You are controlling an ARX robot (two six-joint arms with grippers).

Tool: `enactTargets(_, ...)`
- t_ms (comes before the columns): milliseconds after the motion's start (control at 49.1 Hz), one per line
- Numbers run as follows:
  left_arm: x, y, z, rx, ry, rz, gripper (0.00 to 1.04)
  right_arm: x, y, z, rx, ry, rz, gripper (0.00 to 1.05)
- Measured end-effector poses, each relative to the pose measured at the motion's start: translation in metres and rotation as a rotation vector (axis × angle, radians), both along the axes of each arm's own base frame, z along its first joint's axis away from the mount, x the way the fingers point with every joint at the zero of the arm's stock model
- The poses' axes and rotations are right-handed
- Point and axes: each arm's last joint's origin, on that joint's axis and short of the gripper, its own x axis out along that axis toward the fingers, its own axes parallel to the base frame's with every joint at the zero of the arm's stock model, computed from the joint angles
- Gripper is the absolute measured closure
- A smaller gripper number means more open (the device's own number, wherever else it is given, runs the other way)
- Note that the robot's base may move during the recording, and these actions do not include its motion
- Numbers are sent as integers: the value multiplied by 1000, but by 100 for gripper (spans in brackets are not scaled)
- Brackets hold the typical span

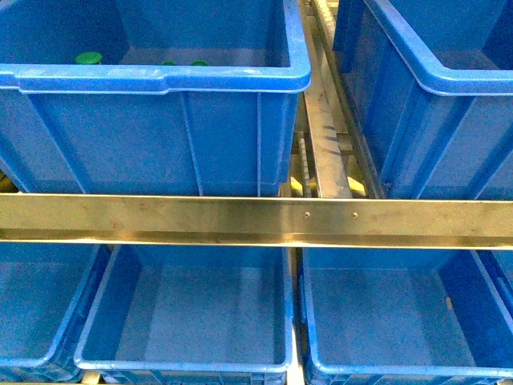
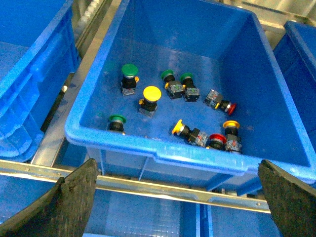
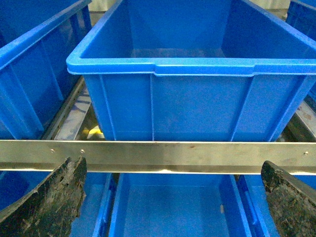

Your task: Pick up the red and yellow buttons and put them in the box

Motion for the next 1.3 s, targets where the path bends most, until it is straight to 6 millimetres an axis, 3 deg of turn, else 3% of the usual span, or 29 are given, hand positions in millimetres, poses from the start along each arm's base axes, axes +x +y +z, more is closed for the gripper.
enactTargets(102, 51, -12, 33, 51, 52, 20, 8, 0, 0, 0, 0, 0, 0, 3)
enactTargets(204, 99, -22, 44, 127, 126, 38, 8, 0, 0, 0, 0, 0, 0, 3)
enactTargets(346, 151, -27, 46, 173, 235, 72, 8, 0, 0, 0, 0, 0, 0, 3)
enactTargets(590, 220, -27, 26, 178, 392, 102, 8, 0, 0, 0, 0, 0, 0, 3)
enactTargets(916, 279, -27, -14, 151, 486, 147, 8, 0, 0, 0, 0, 0, 0, 3)
enactTargets(1161, 308, -32, -49, 130, 559, 148, 8, 0, 0, 0, 0, 0, 0, 3)
enactTargets(1303, 318, -34, -60, 115, 570, 153, 8, 0, 0, 0, 0, 0, 0, 3)
